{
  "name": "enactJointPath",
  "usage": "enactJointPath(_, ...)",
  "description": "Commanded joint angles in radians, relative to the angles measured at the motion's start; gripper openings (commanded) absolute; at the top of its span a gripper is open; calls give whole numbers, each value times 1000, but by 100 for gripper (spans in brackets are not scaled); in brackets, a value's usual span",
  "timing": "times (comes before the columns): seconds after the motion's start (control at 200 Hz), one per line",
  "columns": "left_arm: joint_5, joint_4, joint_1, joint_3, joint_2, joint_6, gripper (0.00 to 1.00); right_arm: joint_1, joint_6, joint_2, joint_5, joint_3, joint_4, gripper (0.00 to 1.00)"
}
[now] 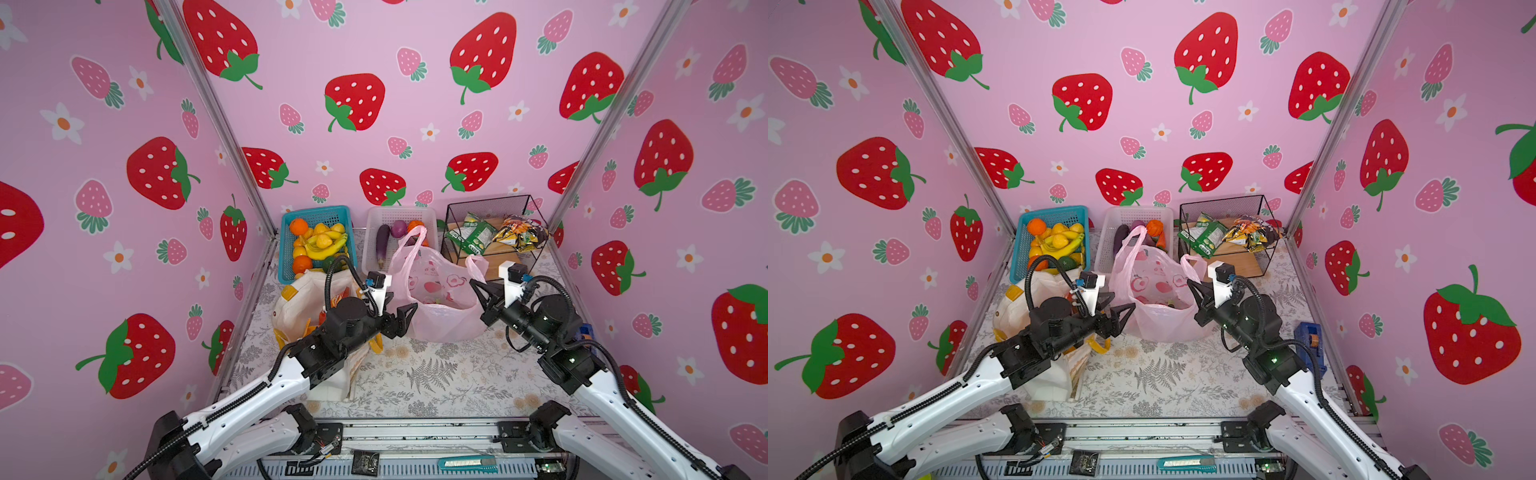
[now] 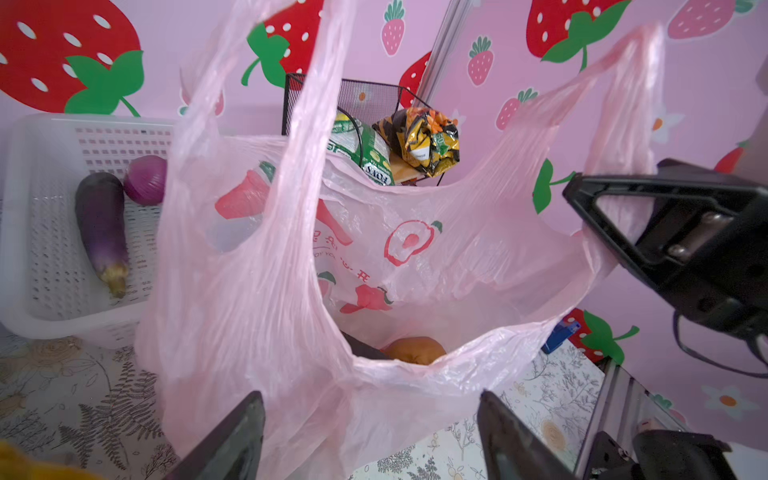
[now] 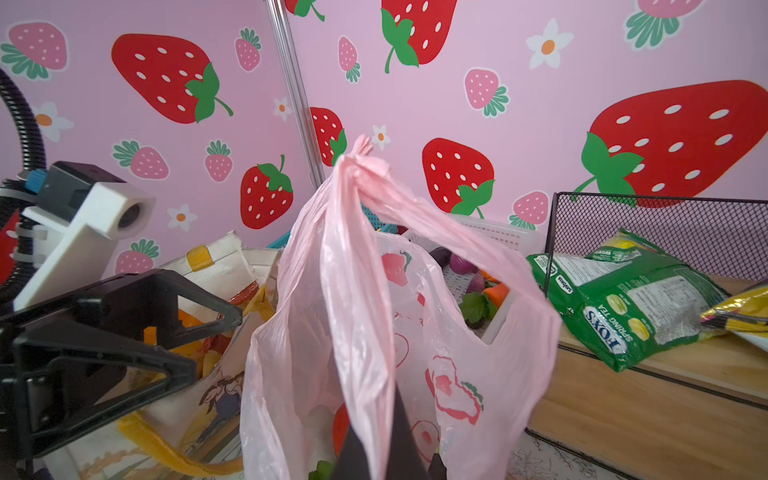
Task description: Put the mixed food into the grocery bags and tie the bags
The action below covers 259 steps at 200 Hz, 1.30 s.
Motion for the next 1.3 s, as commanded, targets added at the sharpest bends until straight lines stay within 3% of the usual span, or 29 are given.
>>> enactJointPath(0.0,-57,-85,18,107,11,230,86,-31,34,0,-74,-11,50,0)
enactJointPath(0.225,-36,-294,81,393,175,445,89,-83,31,12,-128,-5,43,0)
enactJointPath(0.55,212,-508,157,805,471,550,93,-114,34,7,-144,-22,47,0)
enactJointPath(0.835,284,-630,195,1071,694,616,92,-119,47,11,-154,-23,52,0)
enactJointPath(0.92,290,-653,204,1123,740,618,86,-120,50,17,-154,-22,52,0)
enactJointPath(1.226,444,-606,209,1166,776,596,39,-123,45,33,-100,-3,38,0)
enactJointPath(1.291,474,-588,210,1158,758,570,33,-123,42,30,-62,8,24,0)
